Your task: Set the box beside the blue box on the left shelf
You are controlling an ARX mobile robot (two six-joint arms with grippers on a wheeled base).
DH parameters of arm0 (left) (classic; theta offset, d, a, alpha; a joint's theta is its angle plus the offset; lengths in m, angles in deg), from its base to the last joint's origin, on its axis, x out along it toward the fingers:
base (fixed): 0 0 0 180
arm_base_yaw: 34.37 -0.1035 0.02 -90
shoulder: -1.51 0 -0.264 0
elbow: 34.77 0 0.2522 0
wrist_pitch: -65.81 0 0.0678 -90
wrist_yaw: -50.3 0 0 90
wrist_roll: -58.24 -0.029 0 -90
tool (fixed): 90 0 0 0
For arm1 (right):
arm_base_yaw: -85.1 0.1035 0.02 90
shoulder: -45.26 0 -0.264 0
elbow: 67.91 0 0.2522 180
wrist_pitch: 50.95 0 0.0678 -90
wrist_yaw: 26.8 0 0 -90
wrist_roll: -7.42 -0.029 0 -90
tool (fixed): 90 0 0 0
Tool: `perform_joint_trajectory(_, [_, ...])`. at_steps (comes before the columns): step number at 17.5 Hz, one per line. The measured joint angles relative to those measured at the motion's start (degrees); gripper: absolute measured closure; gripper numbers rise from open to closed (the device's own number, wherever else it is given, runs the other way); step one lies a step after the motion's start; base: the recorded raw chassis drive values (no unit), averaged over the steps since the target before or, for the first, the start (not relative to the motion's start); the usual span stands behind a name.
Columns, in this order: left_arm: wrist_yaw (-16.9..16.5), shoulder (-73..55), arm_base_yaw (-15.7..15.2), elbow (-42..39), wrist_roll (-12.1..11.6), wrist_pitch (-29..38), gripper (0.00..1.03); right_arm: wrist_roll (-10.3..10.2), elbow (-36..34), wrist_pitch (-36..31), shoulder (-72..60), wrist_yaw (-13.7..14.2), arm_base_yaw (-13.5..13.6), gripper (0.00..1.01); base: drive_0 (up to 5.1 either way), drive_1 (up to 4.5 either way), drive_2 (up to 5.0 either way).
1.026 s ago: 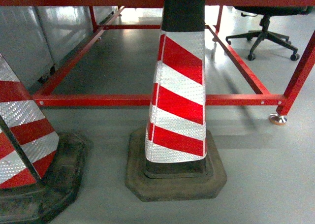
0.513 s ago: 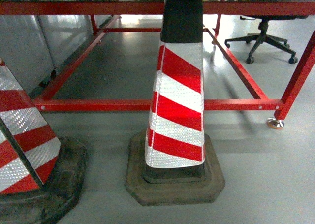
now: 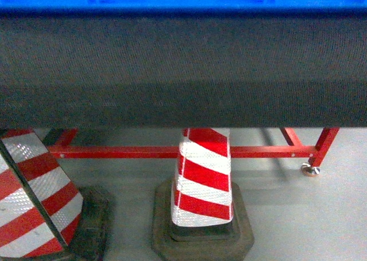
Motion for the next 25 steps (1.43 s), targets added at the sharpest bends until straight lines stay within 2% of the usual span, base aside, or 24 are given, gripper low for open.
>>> perform_joint_trajectory(25, [0.0,0.0,0.0,0.0,0.0,0.0,0.05,-0.1,0.0,0.0,0.0,0.0,0.0,0.03,0.0,0.00,0.0])
